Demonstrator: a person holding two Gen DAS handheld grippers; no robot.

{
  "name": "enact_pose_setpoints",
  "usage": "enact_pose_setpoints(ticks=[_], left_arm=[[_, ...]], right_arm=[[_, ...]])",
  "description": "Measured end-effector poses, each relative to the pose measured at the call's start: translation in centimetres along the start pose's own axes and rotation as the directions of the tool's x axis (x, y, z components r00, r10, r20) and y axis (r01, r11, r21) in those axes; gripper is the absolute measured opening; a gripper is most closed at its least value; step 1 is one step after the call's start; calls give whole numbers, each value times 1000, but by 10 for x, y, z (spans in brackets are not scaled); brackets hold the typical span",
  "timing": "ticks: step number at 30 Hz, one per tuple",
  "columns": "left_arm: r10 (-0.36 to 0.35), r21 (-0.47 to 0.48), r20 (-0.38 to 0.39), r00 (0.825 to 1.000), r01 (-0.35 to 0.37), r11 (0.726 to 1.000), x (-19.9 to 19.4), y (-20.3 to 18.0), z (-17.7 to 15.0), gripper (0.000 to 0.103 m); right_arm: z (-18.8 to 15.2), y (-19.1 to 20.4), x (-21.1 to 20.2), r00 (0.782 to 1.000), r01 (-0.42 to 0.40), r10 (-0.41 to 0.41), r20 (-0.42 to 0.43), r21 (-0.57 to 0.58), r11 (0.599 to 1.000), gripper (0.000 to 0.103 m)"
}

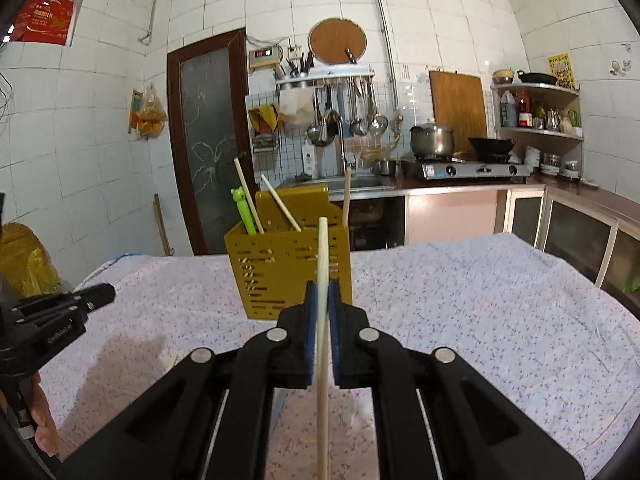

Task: Organize utensils
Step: 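Lift both chopsticks over the yellow holder and open both tools to drop them in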

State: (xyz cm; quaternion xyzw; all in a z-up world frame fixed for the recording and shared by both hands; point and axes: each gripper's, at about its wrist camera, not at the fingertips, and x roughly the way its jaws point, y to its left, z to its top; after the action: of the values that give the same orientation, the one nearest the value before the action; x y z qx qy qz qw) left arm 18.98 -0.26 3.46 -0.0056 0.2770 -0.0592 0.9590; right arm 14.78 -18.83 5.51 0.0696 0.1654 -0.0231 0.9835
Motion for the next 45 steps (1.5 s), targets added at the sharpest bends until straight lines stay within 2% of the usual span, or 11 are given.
enact_pose_setpoints(ticks=[3, 6, 10, 11, 17, 18, 21, 25, 30, 37, 45], left_arm=[[-13, -1, -122, 992, 13, 1000, 29, 3, -8, 4], [24, 5, -215, 976, -23, 1000, 57, 8, -20, 6], [62, 17, -275, 959, -59, 998, 76, 13, -31, 40], [67, 22, -282, 957, -63, 998, 80, 13, -33, 41], [91, 61, -376, 922, -73, 995, 105, 7, -47, 41], [99, 68, -368, 924, -79, 995, 105, 6, -47, 40], [91, 84, -376, 922, -63, 994, 105, -1, -47, 22], [94, 100, -368, 925, -61, 993, 102, -4, -49, 7], [72, 76, -352, 933, -49, 996, 97, -2, -45, 5], [50, 9, -200, 979, -49, 999, 57, 9, -20, 5], [58, -11, -3, 998, -59, 998, 9, 8, 2, 5]], right_arm=[[-3, -2, 7, 999, 2, -2, -35, 5, 1000, 6], [-5, -6, 10, 999, 8, -8, -54, 5, 1000, 6], [-5, -10, 13, 998, 11, -10, -59, 14, 1000, 6], [-5, -10, 13, 998, 13, -12, -59, 13, 1000, 6], [-6, -11, 13, 998, 12, -12, -57, 9, 1000, 6], [-6, -11, 12, 998, 12, -11, -57, 9, 1000, 6], [-6, -11, 12, 998, 12, -11, -57, 11, 1000, 6], [-7, -9, 11, 998, 12, -11, -56, 10, 1000, 6], [-7, -9, 11, 998, 12, -12, -55, 10, 1000, 6], [-7, -10, 9, 999, 18, -17, -48, 10, 1000, 6], [-8, -9, 4, 999, 17, -17, -27, 5, 1000, 6]])
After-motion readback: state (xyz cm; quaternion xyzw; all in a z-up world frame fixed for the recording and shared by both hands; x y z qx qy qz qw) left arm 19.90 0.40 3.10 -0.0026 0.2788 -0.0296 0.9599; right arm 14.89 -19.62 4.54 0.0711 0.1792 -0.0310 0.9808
